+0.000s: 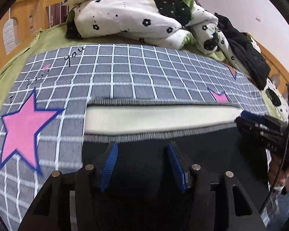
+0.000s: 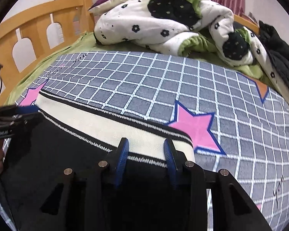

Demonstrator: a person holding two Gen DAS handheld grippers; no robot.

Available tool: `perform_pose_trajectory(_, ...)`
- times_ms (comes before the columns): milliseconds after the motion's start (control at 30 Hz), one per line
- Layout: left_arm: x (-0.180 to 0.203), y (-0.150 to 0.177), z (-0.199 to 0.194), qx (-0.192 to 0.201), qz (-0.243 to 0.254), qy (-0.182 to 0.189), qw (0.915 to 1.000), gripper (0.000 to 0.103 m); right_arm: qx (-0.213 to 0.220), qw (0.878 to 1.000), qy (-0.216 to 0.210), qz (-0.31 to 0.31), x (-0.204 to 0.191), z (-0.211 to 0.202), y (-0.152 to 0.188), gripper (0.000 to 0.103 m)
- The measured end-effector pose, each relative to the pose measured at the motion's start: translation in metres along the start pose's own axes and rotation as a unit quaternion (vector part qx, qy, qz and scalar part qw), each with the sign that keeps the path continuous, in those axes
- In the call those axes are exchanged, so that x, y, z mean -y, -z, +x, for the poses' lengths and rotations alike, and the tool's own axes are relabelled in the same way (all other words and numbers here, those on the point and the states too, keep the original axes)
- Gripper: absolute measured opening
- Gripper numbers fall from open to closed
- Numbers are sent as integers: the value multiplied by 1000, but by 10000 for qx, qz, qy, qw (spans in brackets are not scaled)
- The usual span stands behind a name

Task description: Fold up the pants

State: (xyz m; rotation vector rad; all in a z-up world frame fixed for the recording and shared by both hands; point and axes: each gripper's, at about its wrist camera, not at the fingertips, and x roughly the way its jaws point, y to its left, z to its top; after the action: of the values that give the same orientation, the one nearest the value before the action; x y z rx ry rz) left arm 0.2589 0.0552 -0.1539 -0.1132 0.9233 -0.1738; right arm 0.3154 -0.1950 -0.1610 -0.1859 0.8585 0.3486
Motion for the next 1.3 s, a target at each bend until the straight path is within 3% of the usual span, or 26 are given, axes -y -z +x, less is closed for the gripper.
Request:
perform_pose_trajectory(100, 6, 26, -20, -135, 48, 136, 9998, 51, -82, 9997, 189, 108, -3, -22, 9, 39)
perform_pose_trajectory(267, 12, 70, -40, -310, -176, 158, 9992, 51, -270, 9990, 117, 327, -7, -64, 56, 39)
perform_pose_trajectory(433, 33, 98, -52, -213, 169, -331, 9991, 52, -59, 9980, 206, 594, -11, -95, 110, 47)
perform_pose_trajectory(567, 33, 114, -62, -33, -9, -367, 9993, 52, 68, 9962, 393, 770, -17, -107, 135, 51)
perform_pose_trajectory(700, 32, 125, -72, 45, -50, -338, 9994, 57, -199, 9922, 213, 1216, -8, -108, 148, 55)
perform_pose_trajectory(800, 37, 134, -78, 113, 118, -457, 9988, 69, -403, 9899, 42, 1361, -4, -104, 153, 55)
perform_pose_trajectory(1000, 46, 150, -86, 432, 230, -800, 9956, 69, -353, 9920, 70, 1209, -8, -107, 157, 55)
perform_pose_trajectory(1300, 51, 150, -84, 490, 62, -1042, 9933, 72, -512, 9905, -97, 1272, -3, -105, 161, 56)
